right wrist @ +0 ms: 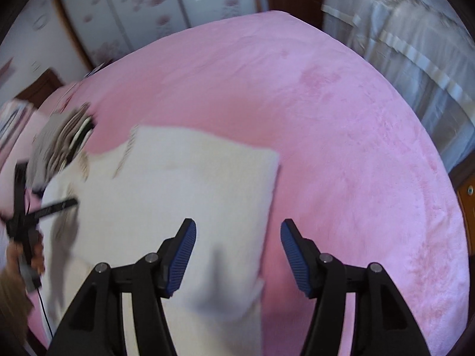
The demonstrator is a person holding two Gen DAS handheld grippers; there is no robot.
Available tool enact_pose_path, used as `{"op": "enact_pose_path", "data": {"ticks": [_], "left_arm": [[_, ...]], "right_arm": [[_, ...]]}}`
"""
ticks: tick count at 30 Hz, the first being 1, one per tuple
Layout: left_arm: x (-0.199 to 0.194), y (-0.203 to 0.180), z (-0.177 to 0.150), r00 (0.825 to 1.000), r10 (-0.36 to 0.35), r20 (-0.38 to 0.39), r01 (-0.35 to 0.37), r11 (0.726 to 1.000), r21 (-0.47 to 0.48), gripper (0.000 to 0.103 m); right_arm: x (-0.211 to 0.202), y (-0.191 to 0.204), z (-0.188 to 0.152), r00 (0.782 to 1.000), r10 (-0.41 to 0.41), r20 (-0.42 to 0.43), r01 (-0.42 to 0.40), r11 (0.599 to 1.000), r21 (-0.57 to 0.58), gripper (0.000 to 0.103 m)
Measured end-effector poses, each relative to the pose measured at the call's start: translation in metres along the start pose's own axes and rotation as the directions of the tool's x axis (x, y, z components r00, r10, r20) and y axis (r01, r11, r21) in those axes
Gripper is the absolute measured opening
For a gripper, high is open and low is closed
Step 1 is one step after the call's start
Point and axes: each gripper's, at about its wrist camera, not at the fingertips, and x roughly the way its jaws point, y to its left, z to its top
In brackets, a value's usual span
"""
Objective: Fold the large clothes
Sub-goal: 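Fold the placket side over with the left tool and release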
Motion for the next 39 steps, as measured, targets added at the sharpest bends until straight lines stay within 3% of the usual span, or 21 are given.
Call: {"op": "enact_pose_path", "data": {"ticks": [3,4,6,9,10,13,15,17,19,21,23,26,28,30,32,36,39], "left_arm": [[0.005,-0.004,0.004,1.000,-0.013,0.005,0.013,1.000,0.013,0.064],[0.006,-0.005,0.004,1.000,-0.022,0.009,0.022,1.000,0.012,0.058],[0.009,-0.007,0.007,0.998,-0.055,0.003,0.055,0.998,0.003,0.019],[0.006,-0.018,0.006,1.000,-0.019,0.023,0.019,1.000,0.009,0.012],[0.001,-0.024,0.005,0.999,0.004,0.050,-0.005,0.999,0.034,0.012],[-0.021,-0.033,-0.002,0.984,0.024,0.175,-0.034,0.998,0.055,0.011],[-0.021,-0.034,-0.009,0.976,0.059,0.209,-0.071,0.996,0.052,0.011],[0.004,-0.029,-0.014,0.986,0.093,0.137,-0.101,0.994,0.049,0.011],[0.009,-0.028,-0.016,0.986,0.105,0.133,-0.111,0.993,0.042,0.012],[0.001,-0.034,-0.014,0.984,0.119,0.131,-0.127,0.991,0.049,0.018],[-0.013,-0.037,-0.012,0.985,0.128,0.118,-0.135,0.990,0.051,0.031],[-0.045,-0.041,-0.017,0.969,0.168,0.182,-0.179,0.983,0.047,0.032],[-0.063,-0.047,-0.027,0.971,0.113,0.210,-0.125,0.991,0.042,0.032],[-0.072,-0.051,-0.040,0.977,0.042,0.210,-0.049,0.998,0.027,0.032],[-0.068,-0.056,-0.054,0.980,0.015,0.200,-0.015,1.000,0.000,0.032],[-0.036,-0.053,-0.073,0.989,0.060,0.138,-0.052,0.997,-0.062,0.030],[-0.024,-0.042,-0.080,0.988,0.074,0.137,-0.062,0.994,-0.091,0.026]], "right_arm": [[0.032,-0.013,0.020,0.999,-0.025,-0.019,0.027,0.997,0.069,0.060],[0.044,-0.016,0.025,0.999,-0.020,-0.031,0.023,0.996,0.089,0.060],[0.063,-0.022,0.031,0.998,-0.015,-0.057,0.022,0.992,0.123,0.060],[0.091,-0.030,0.030,0.994,0.037,-0.098,-0.019,0.984,0.175,0.055],[0.093,-0.028,0.029,0.995,0.050,-0.089,-0.035,0.985,0.168,0.024],[0.078,-0.004,0.032,0.999,-0.039,-0.001,0.039,0.999,0.036,0.014],[0.078,0.007,0.031,0.995,-0.088,0.048,0.090,0.995,-0.036,0.014],[0.104,0.009,0.027,0.987,-0.159,-0.027,0.157,0.985,-0.072,0.017],[0.106,0.011,0.025,0.981,-0.193,-0.028,0.190,0.978,-0.084,0.020],[0.090,0.013,0.030,0.979,-0.202,-0.029,0.200,0.978,-0.053,0.026],[0.067,0.019,0.028,0.975,-0.222,0.010,0.222,0.973,-0.062,0.028],[0.021,0.042,0.015,0.974,-0.189,0.129,0.202,0.974,-0.102,0.029],[0.004,0.063,-0.004,0.984,-0.098,0.148,0.119,0.983,-0.141,0.029],[0.001,0.088,-0.024,0.991,-0.044,0.130,0.067,0.980,-0.185,0.029],[0.008,0.114,-0.046,0.994,-0.012,0.111,0.037,0.973,-0.227,0.029],[0.034,0.143,-0.085,0.994,-0.061,0.086,0.084,0.953,-0.292,0.027],[0.044,0.127,-0.097,0.988,-0.132,0.080,0.150,0.946,-0.289,0.020]]}}
